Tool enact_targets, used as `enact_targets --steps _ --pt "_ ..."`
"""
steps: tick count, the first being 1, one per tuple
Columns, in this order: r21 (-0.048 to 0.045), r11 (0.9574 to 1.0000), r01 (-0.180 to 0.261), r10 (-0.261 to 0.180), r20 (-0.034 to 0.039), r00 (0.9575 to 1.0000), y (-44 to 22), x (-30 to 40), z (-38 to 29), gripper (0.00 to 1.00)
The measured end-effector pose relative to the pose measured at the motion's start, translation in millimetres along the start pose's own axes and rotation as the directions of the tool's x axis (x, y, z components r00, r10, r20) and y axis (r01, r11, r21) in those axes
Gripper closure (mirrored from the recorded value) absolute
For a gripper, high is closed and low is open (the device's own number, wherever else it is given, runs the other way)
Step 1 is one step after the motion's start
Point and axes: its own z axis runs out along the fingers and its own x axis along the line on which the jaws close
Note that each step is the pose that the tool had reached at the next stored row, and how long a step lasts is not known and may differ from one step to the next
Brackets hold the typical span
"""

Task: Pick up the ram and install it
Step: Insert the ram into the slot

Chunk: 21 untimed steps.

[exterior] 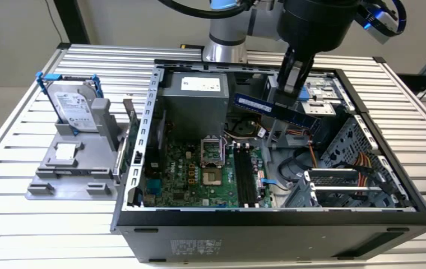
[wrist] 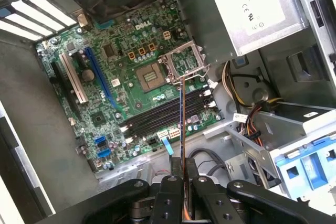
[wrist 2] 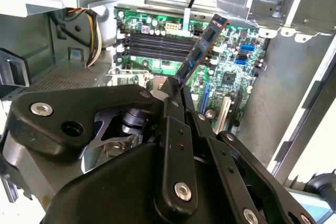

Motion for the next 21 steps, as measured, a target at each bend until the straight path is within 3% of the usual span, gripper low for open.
enact_targets --steps 21 --pt "0.0019 0.9983 -0.058 0.058 0.0001 0.9983 0.0 0.0 0.0 1.00"
